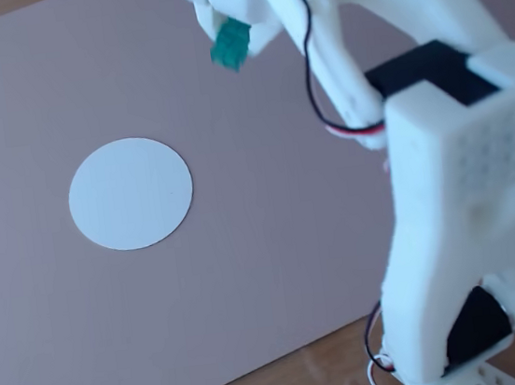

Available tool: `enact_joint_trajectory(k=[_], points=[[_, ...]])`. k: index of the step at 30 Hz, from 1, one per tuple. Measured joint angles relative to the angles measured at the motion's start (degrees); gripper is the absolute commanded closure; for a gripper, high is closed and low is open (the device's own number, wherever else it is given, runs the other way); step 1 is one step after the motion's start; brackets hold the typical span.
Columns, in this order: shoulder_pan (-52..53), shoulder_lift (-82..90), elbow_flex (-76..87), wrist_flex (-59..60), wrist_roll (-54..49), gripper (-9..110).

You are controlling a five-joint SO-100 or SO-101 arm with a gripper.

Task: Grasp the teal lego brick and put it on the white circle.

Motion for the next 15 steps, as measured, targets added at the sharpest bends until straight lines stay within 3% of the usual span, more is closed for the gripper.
enact_joint_trajectory(k=[7, 15], points=[[-4.48, 17.40, 17.58, -9.14, 19.86, 102], [-10.90, 25.66, 25.58, -13.54, 25.58, 102]])
